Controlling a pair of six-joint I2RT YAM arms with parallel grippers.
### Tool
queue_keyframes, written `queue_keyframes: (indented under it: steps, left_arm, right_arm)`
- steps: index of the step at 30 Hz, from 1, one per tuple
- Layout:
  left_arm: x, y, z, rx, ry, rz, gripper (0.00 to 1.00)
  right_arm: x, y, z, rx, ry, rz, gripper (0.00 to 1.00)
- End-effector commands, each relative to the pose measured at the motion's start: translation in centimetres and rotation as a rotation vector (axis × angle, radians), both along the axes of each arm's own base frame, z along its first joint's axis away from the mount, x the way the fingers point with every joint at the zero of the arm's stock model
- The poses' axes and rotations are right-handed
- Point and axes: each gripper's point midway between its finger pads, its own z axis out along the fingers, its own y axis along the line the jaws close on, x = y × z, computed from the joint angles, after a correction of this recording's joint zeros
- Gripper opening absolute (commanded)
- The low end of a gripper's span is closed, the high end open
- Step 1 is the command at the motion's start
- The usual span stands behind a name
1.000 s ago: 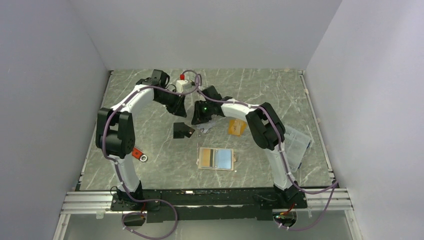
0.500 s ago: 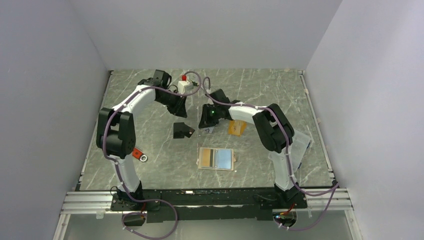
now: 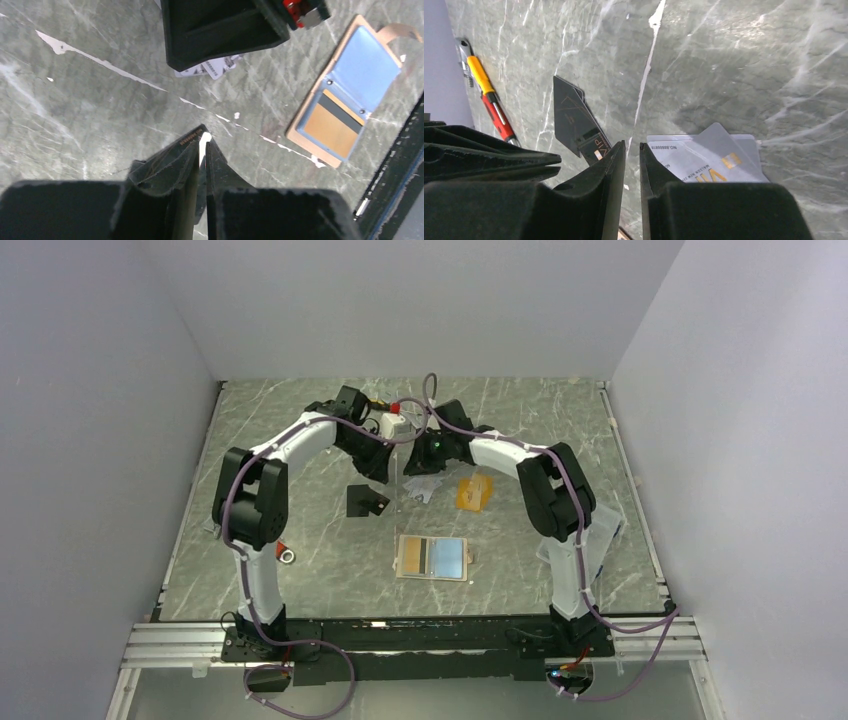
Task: Put the credit cards into the card holder
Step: Move the credit card to the center of the board.
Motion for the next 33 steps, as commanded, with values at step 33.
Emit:
queue_keyframes:
  steps: [33]
  left_arm:
    - [1.6, -6.8, -5.1, 0.259, -0.277, -0.271, 0.12]
  right_arm:
    - [1.7, -6.4, 1.9, 0.183, 0.043, -0.138, 0.19]
